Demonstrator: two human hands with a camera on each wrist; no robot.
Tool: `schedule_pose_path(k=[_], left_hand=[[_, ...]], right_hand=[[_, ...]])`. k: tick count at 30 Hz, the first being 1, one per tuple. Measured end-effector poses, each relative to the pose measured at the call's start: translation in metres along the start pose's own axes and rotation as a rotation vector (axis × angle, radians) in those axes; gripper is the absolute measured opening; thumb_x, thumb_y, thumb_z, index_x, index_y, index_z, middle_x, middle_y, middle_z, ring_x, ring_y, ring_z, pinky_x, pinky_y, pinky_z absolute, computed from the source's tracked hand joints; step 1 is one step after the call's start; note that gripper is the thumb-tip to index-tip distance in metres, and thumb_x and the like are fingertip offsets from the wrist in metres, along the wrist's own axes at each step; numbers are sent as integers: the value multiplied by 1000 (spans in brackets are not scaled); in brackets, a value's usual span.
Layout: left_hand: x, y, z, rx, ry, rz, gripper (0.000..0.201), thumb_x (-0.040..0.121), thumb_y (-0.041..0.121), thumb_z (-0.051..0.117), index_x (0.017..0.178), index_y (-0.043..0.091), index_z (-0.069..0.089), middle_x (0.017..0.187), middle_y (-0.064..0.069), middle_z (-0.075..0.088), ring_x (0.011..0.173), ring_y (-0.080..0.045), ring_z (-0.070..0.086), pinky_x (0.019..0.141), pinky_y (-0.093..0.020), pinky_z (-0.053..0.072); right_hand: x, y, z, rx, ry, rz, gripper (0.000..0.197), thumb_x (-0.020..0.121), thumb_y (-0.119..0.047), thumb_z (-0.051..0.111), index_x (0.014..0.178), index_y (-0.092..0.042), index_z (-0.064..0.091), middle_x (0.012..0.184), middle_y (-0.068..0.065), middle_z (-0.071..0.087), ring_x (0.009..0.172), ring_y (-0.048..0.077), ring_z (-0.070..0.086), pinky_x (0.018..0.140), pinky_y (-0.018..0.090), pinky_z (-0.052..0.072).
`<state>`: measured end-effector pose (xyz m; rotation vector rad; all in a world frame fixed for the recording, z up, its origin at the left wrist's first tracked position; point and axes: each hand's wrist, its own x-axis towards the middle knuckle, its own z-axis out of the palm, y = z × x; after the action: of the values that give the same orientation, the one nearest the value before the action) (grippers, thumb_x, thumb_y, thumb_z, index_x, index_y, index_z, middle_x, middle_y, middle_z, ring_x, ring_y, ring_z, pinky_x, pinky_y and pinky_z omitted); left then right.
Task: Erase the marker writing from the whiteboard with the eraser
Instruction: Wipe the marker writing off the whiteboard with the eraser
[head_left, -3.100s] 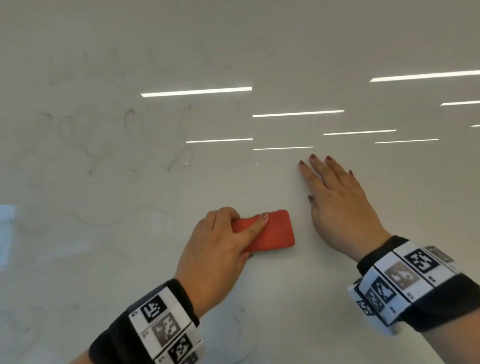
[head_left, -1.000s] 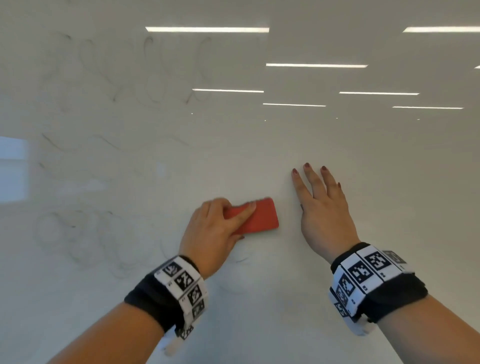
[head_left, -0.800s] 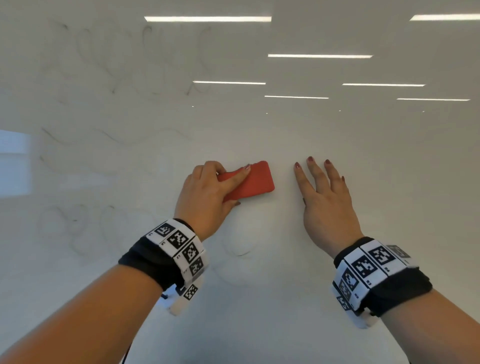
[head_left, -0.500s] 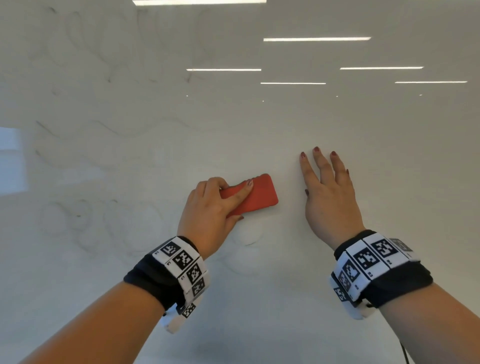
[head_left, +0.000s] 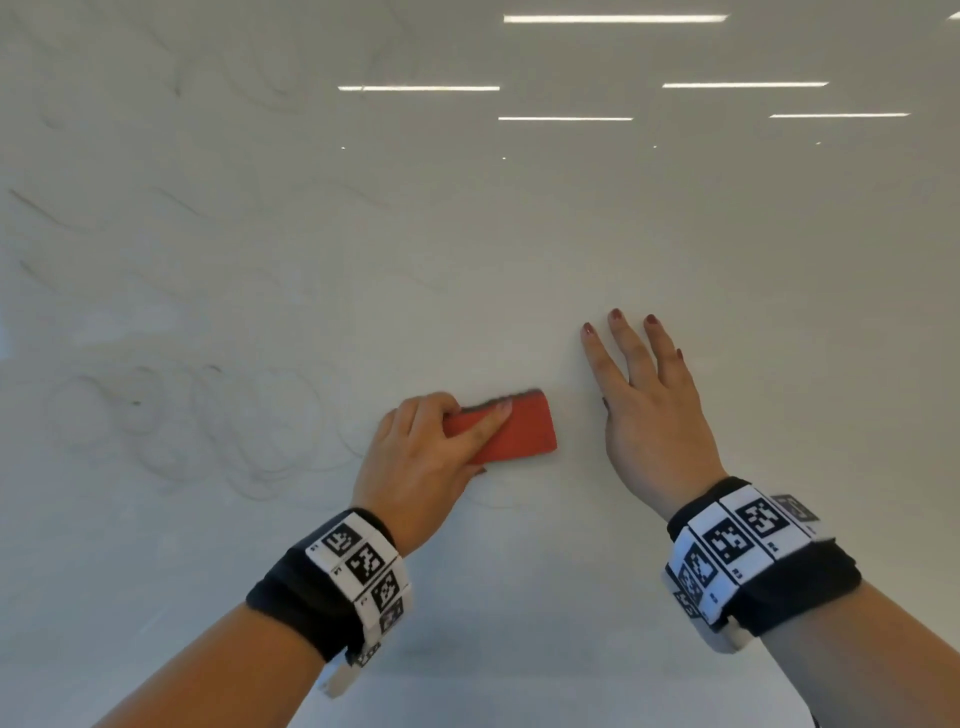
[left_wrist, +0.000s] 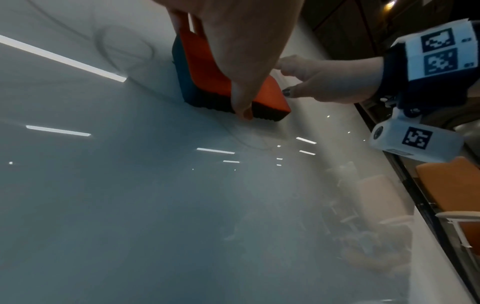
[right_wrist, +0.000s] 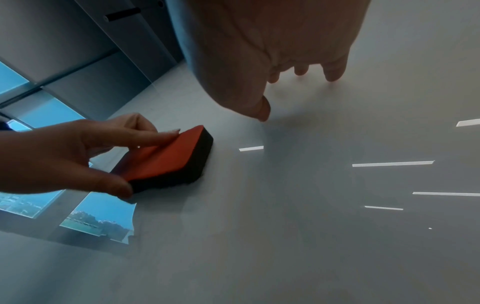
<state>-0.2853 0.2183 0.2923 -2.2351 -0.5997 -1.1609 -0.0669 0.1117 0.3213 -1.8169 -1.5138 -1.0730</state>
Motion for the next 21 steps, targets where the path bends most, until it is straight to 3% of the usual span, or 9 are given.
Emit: schedule_pose_path(k=[5, 13, 17, 21], left_hand=[[24, -10, -12, -25, 52, -116, 67, 75, 41, 71, 137, 33, 45, 107, -12, 50, 91, -28, 47, 77, -40, 46], [-28, 19, 21, -46, -109, 76, 75, 63, 36, 82, 130, 38, 48, 100, -5, 54, 84, -25, 51, 73, -38, 47], [-56, 20, 33, -33, -169, 154, 70, 68, 32, 80, 130, 38, 49, 102, -3, 53, 86, -22, 51, 75, -36, 49], [-36, 3, 15, -19, -91, 52, 77, 63, 33, 83, 131, 39, 47, 102, -7, 55, 84, -27, 53, 74, -38, 48]], right_hand=[[0, -3, 2, 7, 14, 23, 83, 76, 10, 50, 150, -18, 24, 155, 10, 22, 142, 39, 14, 110, 57, 28], [0, -3, 3, 22, -3, 42, 79, 84, 3, 51, 151, -22, 18, 157, 6, 16, 143, 35, 9, 112, 55, 25], [-1, -3, 3, 25, -6, 39, 78, 86, 0, 52, 152, -23, 15, 158, 5, 14, 144, 34, 7, 113, 53, 22], [0, -4, 4, 21, -10, 45, 82, 83, 2, 54, 151, -22, 15, 158, 6, 14, 144, 35, 7, 112, 54, 24]])
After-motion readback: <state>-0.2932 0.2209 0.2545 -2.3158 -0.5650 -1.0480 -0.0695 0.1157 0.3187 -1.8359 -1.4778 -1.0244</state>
